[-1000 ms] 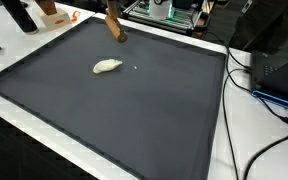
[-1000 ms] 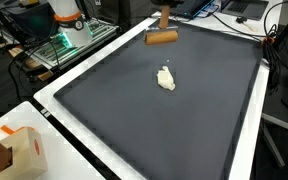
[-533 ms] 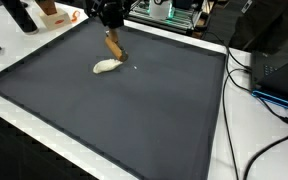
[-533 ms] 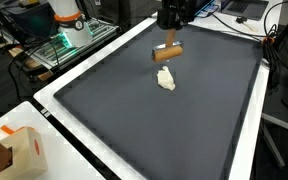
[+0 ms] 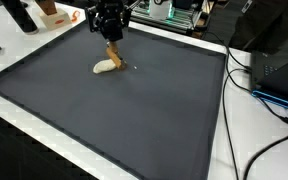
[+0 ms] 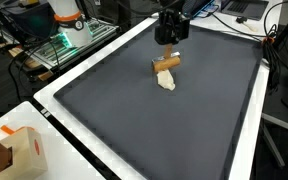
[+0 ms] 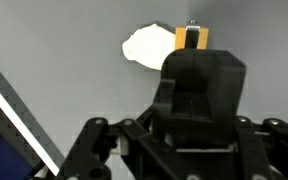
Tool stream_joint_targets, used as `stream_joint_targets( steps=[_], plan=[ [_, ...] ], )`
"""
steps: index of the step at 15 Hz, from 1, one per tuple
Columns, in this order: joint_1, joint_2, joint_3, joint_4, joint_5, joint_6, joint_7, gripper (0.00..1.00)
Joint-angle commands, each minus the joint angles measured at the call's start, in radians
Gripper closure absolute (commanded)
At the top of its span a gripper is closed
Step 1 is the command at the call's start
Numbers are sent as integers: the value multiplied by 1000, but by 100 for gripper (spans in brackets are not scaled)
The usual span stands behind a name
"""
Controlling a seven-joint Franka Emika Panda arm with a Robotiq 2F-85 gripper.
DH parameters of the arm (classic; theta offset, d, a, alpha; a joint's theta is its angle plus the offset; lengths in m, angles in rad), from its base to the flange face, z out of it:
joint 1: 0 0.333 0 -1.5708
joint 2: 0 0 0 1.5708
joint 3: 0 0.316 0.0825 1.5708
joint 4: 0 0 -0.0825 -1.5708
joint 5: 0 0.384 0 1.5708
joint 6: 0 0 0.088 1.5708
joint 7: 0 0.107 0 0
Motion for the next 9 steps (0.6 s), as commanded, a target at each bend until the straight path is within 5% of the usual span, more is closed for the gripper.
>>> stream_joint_targets(
  steps=[1,9],
  plan=[
    [-19,-4,4,-30,13,47,-14,77],
    [-30,39,25,-19,67,17,-67,77]
  ],
)
